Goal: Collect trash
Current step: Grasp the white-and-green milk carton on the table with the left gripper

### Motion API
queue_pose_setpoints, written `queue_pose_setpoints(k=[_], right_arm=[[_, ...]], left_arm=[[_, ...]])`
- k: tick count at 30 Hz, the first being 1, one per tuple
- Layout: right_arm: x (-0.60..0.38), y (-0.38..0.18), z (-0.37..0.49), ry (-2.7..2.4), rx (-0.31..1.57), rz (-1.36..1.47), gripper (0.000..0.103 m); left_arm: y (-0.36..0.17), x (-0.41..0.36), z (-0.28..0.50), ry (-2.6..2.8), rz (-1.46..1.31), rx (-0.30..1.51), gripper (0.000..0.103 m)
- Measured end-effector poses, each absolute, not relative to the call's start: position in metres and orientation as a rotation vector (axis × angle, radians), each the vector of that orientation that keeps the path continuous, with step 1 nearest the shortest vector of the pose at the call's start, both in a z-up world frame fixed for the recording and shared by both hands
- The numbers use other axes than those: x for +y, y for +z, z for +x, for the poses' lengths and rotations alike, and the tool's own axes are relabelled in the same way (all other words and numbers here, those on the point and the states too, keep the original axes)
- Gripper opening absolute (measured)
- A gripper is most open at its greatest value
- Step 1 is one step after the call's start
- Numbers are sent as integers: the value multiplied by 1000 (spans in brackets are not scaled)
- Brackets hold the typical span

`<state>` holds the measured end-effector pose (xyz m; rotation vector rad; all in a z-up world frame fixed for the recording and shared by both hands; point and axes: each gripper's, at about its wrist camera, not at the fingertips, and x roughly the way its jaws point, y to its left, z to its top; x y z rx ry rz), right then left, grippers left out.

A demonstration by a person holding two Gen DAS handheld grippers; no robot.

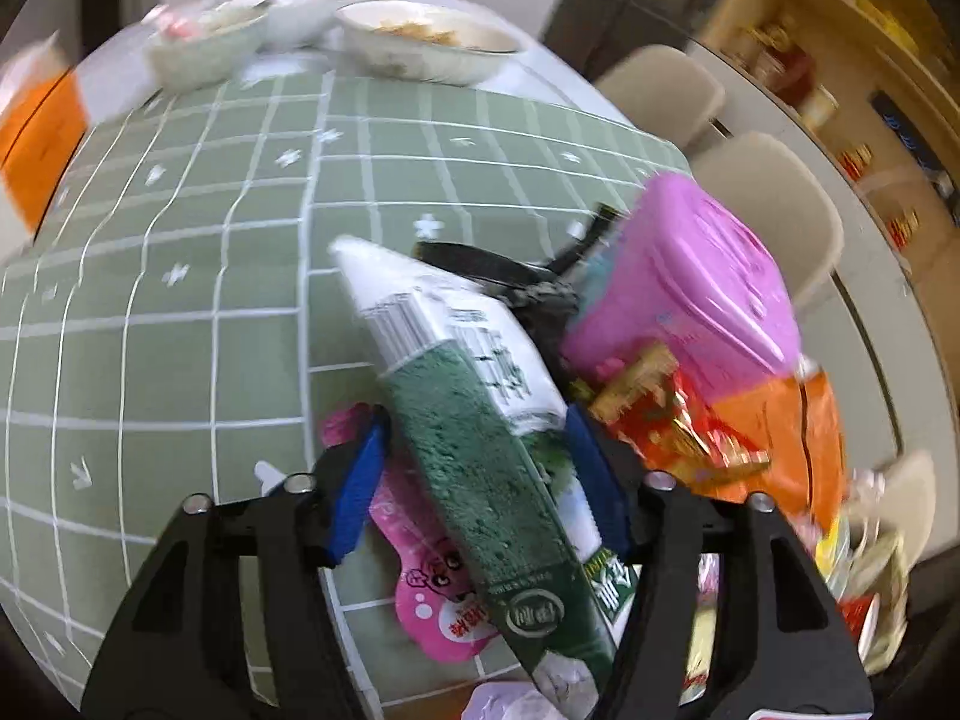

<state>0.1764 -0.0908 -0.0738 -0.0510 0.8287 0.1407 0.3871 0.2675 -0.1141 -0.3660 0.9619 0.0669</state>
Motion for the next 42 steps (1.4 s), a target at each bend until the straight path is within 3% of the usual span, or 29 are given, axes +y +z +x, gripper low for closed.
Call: queue_pose_setpoints(k=[4, 7, 15, 24, 33, 36, 37, 38, 42], right_arm=[[-75, -73, 180, 198, 832, -28, 61], [-56, -71, 183, 265, 816, -21, 61], [5, -80, 201, 435, 855, 13, 61], [109, -119, 212, 681, 914, -78, 61], [159, -148, 224, 703, 917, -261, 56], [163, -146, 218, 703, 890, -329, 33], [162, -145, 219, 712, 901, -317, 14], [159, -146, 220, 723, 924, -300, 7], [136, -136, 219, 690, 932, -263, 6]], left_arm=[[-100, 268, 364, -50, -362, 970, 34], [-84, 276, 335, -118, -389, 960, 30], [-63, 318, 255, -165, -453, 925, 31], [-96, 366, 168, -26, -535, 963, 31], [-99, 364, 141, 54, -460, 950, 34], [-95, 358, 140, 65, -407, 938, 35], [-94, 356, 140, 67, -393, 936, 35], [-94, 354, 141, 67, -383, 937, 37], [-92, 346, 142, 55, -371, 932, 42]])
